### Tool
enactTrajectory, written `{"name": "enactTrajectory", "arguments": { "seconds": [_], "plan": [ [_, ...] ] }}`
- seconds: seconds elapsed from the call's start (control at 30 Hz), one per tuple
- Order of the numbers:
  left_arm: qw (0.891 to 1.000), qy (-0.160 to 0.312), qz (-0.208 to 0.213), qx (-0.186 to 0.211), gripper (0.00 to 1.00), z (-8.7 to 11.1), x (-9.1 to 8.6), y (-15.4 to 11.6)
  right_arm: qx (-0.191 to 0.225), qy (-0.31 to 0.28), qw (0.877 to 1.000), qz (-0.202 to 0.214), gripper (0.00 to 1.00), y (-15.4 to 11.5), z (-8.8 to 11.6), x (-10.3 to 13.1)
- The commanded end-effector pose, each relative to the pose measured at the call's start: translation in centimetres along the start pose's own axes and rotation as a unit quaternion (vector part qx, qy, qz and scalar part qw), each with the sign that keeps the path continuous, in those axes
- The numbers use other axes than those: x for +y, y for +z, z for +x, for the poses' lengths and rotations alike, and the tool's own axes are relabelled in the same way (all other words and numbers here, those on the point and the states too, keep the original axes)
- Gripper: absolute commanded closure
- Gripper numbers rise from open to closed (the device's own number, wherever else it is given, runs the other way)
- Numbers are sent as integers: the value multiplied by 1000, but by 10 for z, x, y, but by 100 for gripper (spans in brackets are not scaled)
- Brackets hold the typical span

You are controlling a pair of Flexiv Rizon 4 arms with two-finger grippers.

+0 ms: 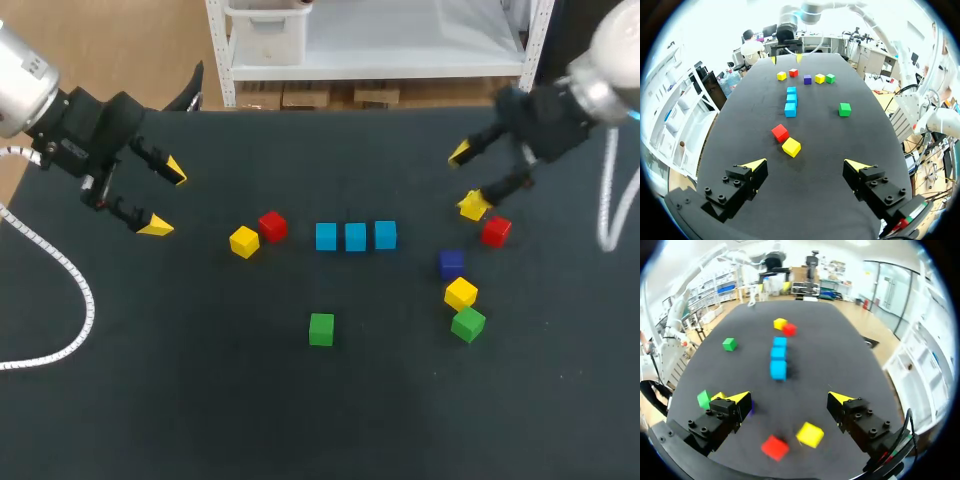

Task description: Place the blue cubes, place green cubes on the blue cubes, place the yellow cubes on the green cubes, then place the red cubes on the yellow cubes, and place purple cube on the red cubes.

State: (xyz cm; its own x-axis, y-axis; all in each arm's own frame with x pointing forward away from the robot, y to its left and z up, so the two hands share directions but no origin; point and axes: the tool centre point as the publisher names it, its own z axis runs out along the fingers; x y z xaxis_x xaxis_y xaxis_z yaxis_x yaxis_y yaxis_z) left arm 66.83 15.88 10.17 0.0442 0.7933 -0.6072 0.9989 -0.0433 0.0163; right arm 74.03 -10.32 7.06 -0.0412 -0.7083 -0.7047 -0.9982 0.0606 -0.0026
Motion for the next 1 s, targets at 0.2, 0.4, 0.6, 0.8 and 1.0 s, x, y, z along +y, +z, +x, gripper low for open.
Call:
{"name": "enactTrajectory", "arguments": {
  "seconds": [0.2,0.4,0.6,0.8,1.0],
  "plan": [
    [1000,2,-1,-1,0,1,0,0,-16,12,998,52,0,-89,40,-11],
    [1000,2,-1,-1,0,1,0,0,-29,16,998,59,0,-112,49,-13],
    [1000,2,-1,-1,0,1,0,0,-47,25,997,58,0,-120,55,-16],
    [1000,2,-1,-1,0,1,0,0,-43,31,998,33,0,-120,65,-17],
    [1000,2,-1,-1,0,1,0,0,-36,35,999,21,0,-121,71,-15]
  ]
}}
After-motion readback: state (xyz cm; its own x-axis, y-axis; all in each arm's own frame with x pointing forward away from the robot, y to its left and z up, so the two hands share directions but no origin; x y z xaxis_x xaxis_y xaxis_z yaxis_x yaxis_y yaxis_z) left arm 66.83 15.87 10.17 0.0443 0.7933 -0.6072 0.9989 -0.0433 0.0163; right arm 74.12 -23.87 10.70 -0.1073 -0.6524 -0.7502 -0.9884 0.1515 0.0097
